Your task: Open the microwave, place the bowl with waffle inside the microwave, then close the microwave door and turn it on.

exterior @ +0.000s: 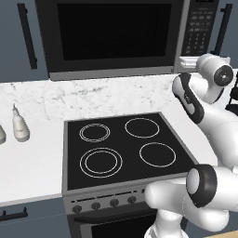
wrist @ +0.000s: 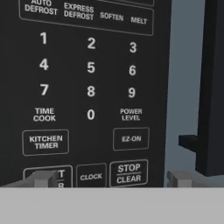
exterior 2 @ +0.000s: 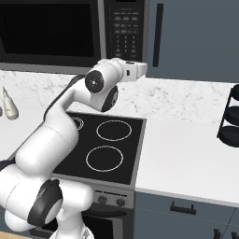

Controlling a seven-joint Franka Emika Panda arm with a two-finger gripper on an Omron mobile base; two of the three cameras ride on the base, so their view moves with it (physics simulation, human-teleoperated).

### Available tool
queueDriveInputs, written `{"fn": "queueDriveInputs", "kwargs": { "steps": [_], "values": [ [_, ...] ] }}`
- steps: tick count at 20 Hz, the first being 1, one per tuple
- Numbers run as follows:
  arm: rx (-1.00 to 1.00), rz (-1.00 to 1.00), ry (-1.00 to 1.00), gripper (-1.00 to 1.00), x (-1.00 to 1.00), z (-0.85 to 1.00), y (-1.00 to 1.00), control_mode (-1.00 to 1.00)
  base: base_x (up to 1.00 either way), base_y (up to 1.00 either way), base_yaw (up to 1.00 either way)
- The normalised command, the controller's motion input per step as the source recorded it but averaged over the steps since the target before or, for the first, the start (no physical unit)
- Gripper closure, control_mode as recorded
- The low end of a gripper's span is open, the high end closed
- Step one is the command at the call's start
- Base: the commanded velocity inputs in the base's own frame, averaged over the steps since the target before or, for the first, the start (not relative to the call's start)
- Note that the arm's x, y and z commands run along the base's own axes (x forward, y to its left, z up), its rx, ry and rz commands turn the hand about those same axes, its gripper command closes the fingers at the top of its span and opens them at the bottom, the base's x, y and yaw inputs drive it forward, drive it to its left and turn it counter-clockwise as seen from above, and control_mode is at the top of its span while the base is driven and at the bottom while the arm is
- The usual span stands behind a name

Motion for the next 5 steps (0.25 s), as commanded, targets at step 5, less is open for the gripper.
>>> {"fn": "queueDriveInputs", "kwargs": {
  "steps": [5],
  "values": [
    [0.00,0.00,0.00,-1.00,-0.19,0.01,0.00,-1.00,0.00,0.00,0.00]
  ]
}}
